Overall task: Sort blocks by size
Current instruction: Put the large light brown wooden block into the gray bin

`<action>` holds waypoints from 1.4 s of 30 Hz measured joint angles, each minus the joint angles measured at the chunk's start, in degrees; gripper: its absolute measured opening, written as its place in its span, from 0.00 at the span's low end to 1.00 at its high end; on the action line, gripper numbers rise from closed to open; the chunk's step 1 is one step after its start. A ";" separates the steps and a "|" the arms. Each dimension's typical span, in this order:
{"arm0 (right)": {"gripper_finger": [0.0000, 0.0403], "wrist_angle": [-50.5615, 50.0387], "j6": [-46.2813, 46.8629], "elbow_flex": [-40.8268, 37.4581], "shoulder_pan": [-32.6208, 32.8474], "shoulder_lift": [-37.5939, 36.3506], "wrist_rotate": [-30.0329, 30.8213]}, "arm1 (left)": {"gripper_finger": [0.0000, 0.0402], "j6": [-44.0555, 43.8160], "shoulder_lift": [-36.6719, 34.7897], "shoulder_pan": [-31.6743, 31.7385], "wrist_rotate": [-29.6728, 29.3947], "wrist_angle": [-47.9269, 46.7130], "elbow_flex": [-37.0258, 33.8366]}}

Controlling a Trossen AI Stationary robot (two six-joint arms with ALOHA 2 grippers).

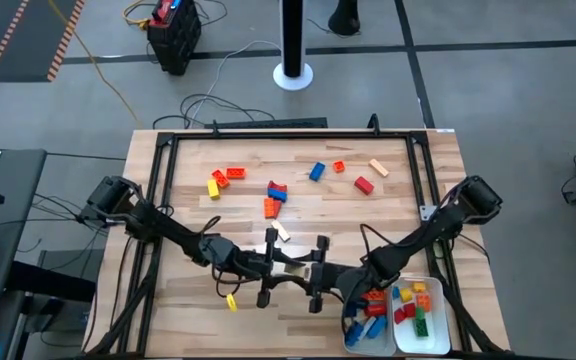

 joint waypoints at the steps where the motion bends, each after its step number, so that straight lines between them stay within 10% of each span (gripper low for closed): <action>1: 0.56 0.16 -0.01 0.00 -0.01 0.00 -0.04 | 0.24 0.06 0.00 -0.01 0.00 0.12 0.00; 22: 0.55 9.63 -7.23 -0.02 1.20 -0.11 -3.85 | 0.25 0.01 0.35 -0.01 0.74 0.20 0.07; 32: 0.33 9.61 -8.68 -0.02 1.20 -0.17 -3.30 | 0.25 -0.83 0.35 -0.01 0.42 -0.63 0.07; 42: 0.33 -3.92 -2.46 -0.07 2.09 -3.94 -1.02 | 0.52 -3.62 -1.62 0.19 -5.72 -7.80 0.09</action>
